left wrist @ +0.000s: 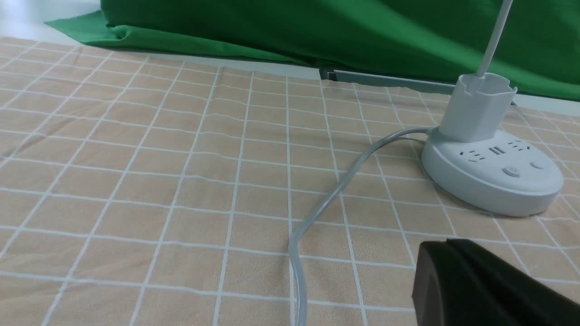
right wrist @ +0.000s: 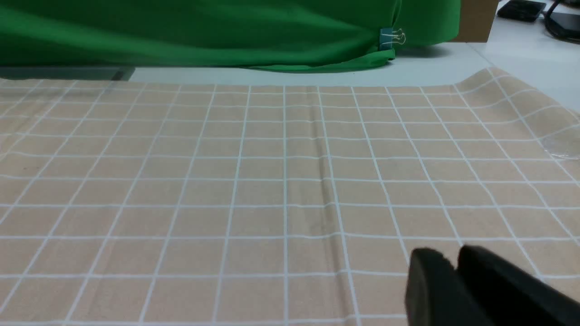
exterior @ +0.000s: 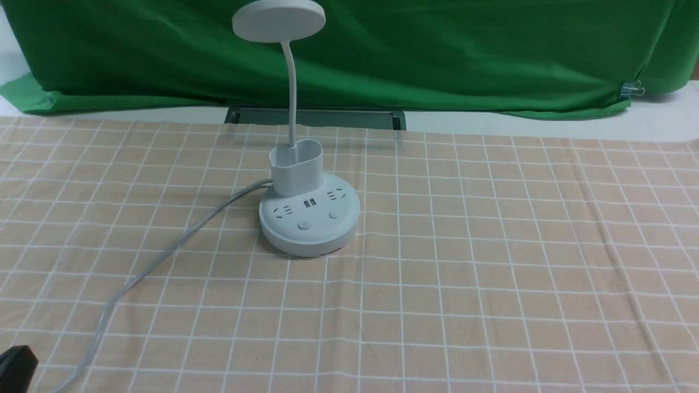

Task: Turn on the table lamp on the light coffee tablecloth with your hand.
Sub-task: 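Press the power button on the lamp base to turn the lamp on with the left gripper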

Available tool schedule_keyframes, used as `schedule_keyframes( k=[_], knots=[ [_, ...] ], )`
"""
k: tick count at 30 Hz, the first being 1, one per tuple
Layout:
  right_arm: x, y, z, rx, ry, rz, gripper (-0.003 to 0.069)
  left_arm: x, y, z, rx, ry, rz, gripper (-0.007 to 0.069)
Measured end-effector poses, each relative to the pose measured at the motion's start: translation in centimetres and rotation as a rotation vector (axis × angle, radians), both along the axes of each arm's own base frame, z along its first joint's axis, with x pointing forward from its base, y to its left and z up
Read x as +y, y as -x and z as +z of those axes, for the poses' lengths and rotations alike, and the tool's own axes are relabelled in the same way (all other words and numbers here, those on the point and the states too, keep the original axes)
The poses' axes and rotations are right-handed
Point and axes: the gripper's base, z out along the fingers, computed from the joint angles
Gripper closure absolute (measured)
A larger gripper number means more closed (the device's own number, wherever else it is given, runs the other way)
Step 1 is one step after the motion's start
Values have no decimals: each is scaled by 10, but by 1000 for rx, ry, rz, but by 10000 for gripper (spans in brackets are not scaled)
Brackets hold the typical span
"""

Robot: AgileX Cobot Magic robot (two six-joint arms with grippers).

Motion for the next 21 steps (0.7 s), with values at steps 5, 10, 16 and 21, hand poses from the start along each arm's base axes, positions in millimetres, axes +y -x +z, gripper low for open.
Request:
schedule_keyframes(
  k=[5, 10, 16, 21],
  knots=[
    [0, 0, 0, 0, 0, 0, 510, 0, 0, 0, 0, 0, 0, 623],
    [0, 0, 0, 0, 0, 0, 499, 0, 0, 0, 0, 0, 0, 623],
    [0, 0, 0, 0, 0, 0, 488, 0, 0, 0, 0, 0, 0, 623],
    [0, 0, 0, 0, 0, 0, 477, 0, 0, 0, 0, 0, 0, 623]
  ],
)
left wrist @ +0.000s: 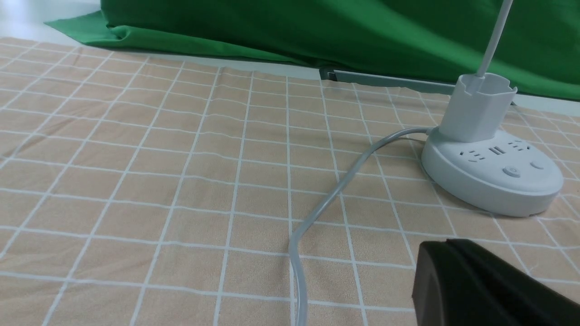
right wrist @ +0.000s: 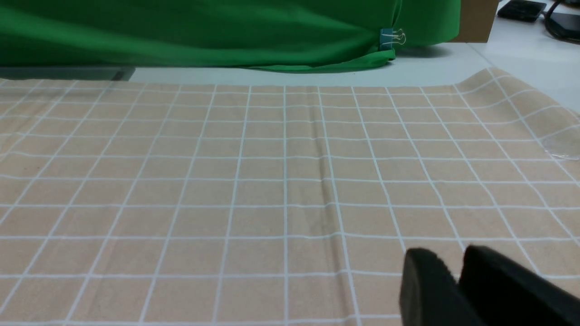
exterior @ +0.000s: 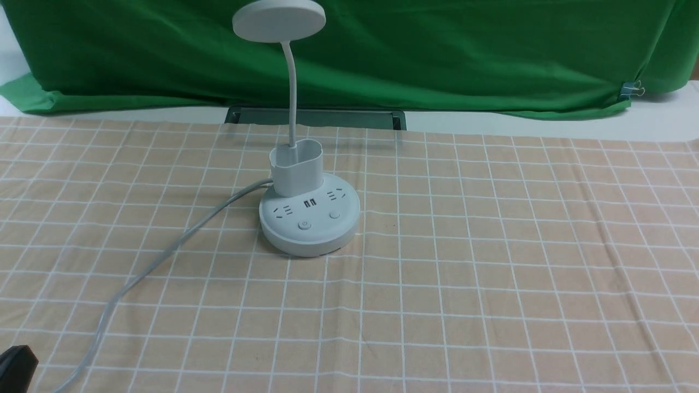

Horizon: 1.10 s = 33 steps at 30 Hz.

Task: Turn on the table lamp on the light coffee tablecloth with your hand.
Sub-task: 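Press the power button on the lamp base to turn the lamp on with the left gripper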

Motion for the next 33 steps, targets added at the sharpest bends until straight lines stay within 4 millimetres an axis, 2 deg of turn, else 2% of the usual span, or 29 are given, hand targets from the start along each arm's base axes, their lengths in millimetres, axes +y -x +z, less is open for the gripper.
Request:
schedule_keyframes(
  k=[33],
  knots=[
    [0, 0, 0, -1, 0, 0, 422, 1, 0, 0, -3, -27, 1, 623]
  ],
)
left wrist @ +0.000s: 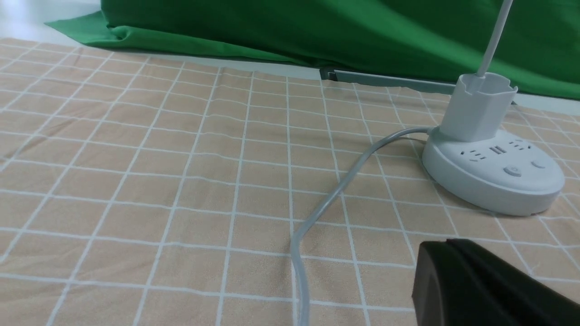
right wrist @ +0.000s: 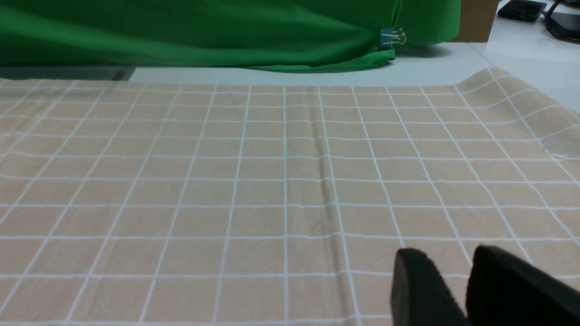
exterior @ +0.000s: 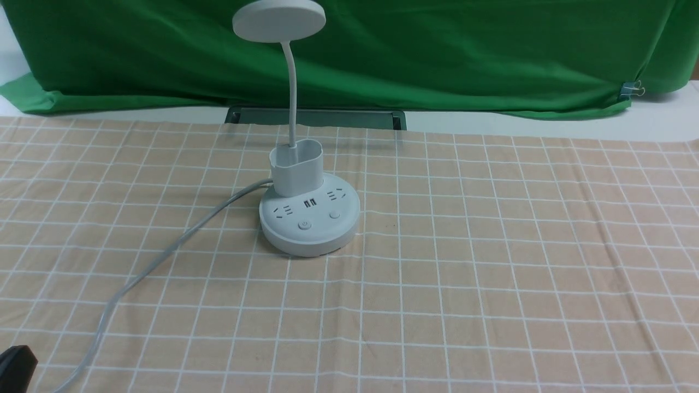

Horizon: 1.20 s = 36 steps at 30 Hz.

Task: Turn on the table lamp on the light coffee tablecloth with your hand.
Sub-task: 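Press the power button on the lamp base to turn the lamp on with the left gripper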

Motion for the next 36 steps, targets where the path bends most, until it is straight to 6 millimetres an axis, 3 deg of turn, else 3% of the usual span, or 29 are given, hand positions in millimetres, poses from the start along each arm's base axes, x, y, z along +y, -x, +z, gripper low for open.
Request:
schedule_keyframes(
  k=[8, 14, 16, 22, 24, 25, 27, 29, 30, 31, 33, 36],
  knots=[
    [0, 0, 0, 1, 0, 0, 422, 1, -1, 7, -79, -51, 4, 623],
    [0, 0, 0, 1, 0, 0, 421, 0, 3, 41, -462, -43, 6, 623],
    [0, 0, 0, 1, 0, 0, 421, 0, 11, 60, -693, -34, 5, 623],
    [0, 0, 0, 1, 0, 0, 421, 1, 37, 88, -1106, 67, -15, 623],
    [0, 0, 0, 1, 0, 0, 421, 2, 43, 99, -1169, 133, -43, 623],
    [0, 0, 0, 1, 0, 0, 421, 2, 43, 99, -1169, 139, -46, 623],
    [0, 0, 0, 1, 0, 0, 421, 2, 52, 135, -1128, 202, -75, 623],
    [0, 0, 0, 1, 0, 0, 421, 3, 56, 154, -1069, 206, -73, 623],
    [0, 0, 0, 1, 0, 0, 421, 4, 56, 178, -965, 184, -52, 623],
    [0, 0, 0, 1, 0, 0, 421, 4, 56, 180, -950, 179, -49, 623],
    [0, 0, 0, 1, 0, 0, 421, 4, 44, 204, -781, 93, -8, 623],
    [0, 0, 0, 1, 0, 0, 421, 1, -4, 200, -458, 34, 13, 623]
  ],
)
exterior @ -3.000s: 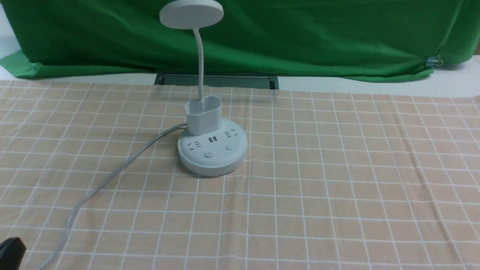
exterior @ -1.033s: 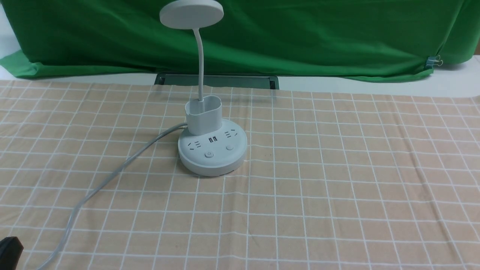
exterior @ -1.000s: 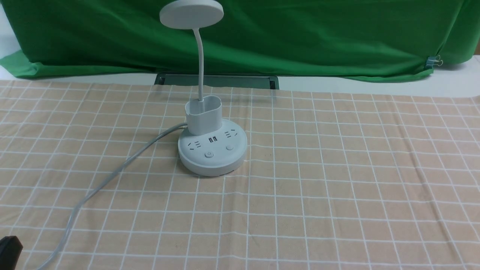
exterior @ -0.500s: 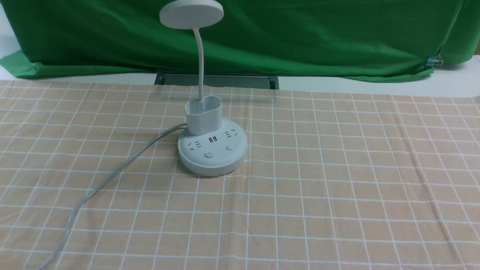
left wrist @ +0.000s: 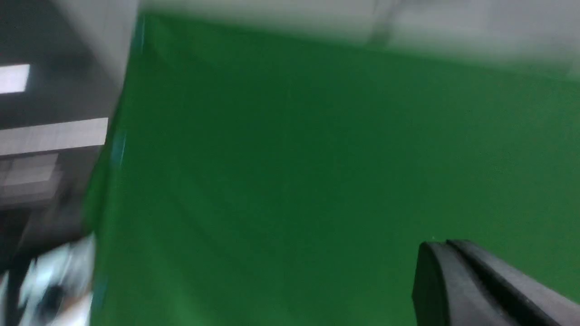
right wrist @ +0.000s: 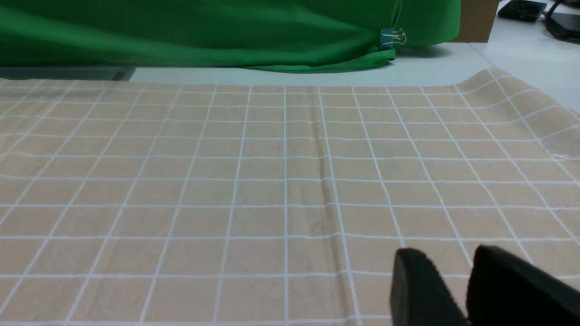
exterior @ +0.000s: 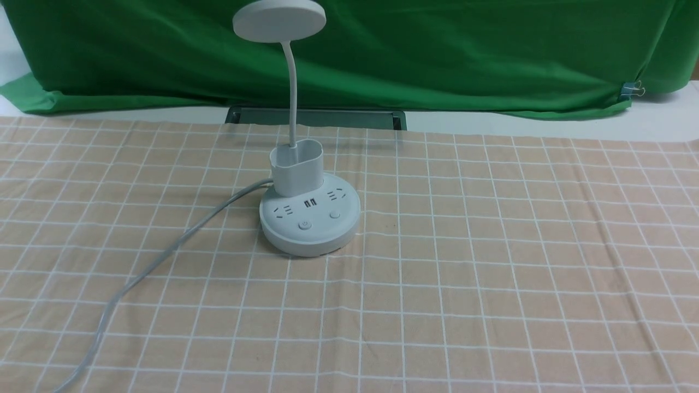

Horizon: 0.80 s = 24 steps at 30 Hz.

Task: Turn on the table lamp on the light coffee tablecloth with your hand.
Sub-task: 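Press the power button on the lamp base to turn the lamp on with the left gripper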

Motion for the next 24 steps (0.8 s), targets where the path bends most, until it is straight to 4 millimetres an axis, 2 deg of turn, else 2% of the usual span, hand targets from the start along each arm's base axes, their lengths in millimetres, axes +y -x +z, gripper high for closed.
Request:
schedule_keyframes(
  k=[1, 3, 4, 6, 8, 10, 11, 12, 15, 16, 18, 19, 22, 23, 24],
  knots=[
    [0, 0, 0, 0, 0, 0, 421, -1, -7, -3, 41, 3, -1, 623],
    [0, 0, 0, 0, 0, 0, 421, -5, -45, -24, 290, 61, -23, 623],
    [0, 0, 0, 0, 0, 0, 421, -6, -48, -27, 322, 78, -29, 623],
    [0, 0, 0, 0, 0, 0, 421, -14, -84, -58, 612, 139, -68, 623],
    [0, 0, 0, 0, 0, 0, 421, -21, -102, -79, 784, 168, -105, 623],
    [0, 0, 0, -1, 0, 0, 421, -33, -124, -111, 1014, 197, -186, 623],
    [0, 0, 0, -1, 0, 0, 421, -35, -127, -116, 1050, 182, -209, 623],
    [0, 0, 0, -1, 0, 0, 421, -42, -137, -132, 1143, 193, -267, 623],
    [0, 0, 0, -1, 0, 0, 421, -52, -150, -153, 1232, 160, -354, 623],
    [0, 0, 0, -1, 0, 0, 421, -63, -159, -168, 1290, 140, -409, 623],
    [0, 0, 0, -1, 0, 0, 421, -78, -170, -179, 1341, 104, -457, 623],
    [0, 0, 0, -1, 0, 0, 421, -80, -169, -179, 1343, 98, -463, 623],
    [0, 0, 0, -1, 0, 0, 421, -126, -193, -181, 1378, -77, -555, 625],
    [0, 0, 0, -1, 0, 0, 421, -129, -194, -181, 1379, -90, -557, 625],
    [0, 0, 0, -1, 0, 0, 421, -151, -205, -176, 1372, -168, -566, 627]
  ],
)
